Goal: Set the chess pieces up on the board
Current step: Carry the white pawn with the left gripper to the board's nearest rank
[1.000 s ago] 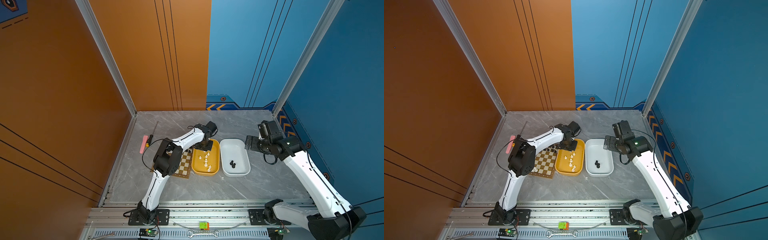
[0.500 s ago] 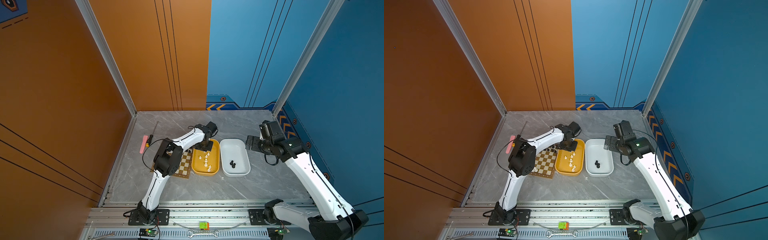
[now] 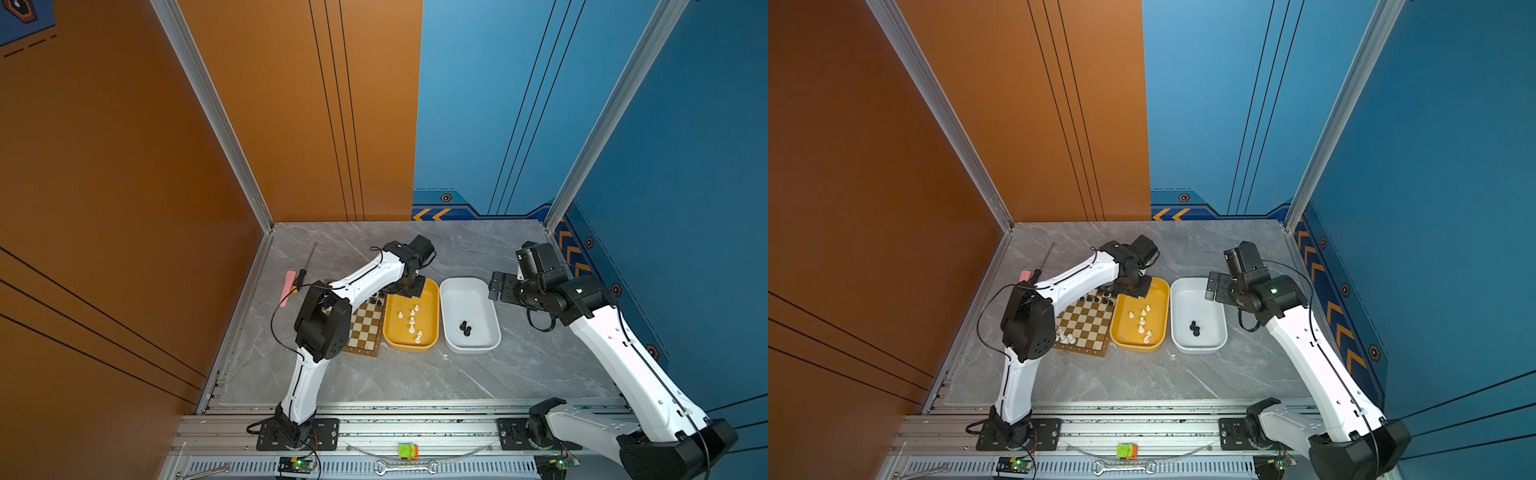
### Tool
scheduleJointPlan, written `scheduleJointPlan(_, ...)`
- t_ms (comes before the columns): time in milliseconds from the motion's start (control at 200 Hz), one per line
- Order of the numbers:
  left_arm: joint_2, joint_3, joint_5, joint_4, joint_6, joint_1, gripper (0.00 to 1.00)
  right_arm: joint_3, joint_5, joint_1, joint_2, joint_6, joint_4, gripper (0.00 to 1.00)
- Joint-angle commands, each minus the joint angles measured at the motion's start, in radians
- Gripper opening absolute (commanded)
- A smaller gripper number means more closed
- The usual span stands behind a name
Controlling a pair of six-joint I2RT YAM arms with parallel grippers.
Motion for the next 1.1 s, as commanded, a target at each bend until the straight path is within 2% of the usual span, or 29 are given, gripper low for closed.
scheduleJointPlan(0, -0.105, -0.045, -0.057, -0.050, -0.004, -0.005, 0.03, 0.021, 0.005, 0.021, 0.013, 0.014, -0.013, 1.00)
scheduleJointPlan(170, -0.234, -0.157, -0.096, -0.062, -0.038, -0.005, 0.03, 0.028, 0.005, 0.057, 0.026, 0.020, -0.003, 1.00)
scheduleJointPlan(586, -0.496, -0.591, -0.155, -0.006, -0.150, 0.030, 0.03, 0.064, 0.002, 0.146, 0.082, 0.014, 0.008, 1.00)
scheduleJointPlan(766, -0.558, -0.696, -0.151, 0.053, -0.173, 0.080, 0.03, 0.084, 0.004, 0.171, 0.094, 0.012, 0.005, 1.00)
scheduleJointPlan(1092, -0.591, -0.798, -0.108, 0.125, -0.152, 0.194, 0.03, 0.086, 0.020, 0.188, 0.091, 0.019, -0.012, 1.00)
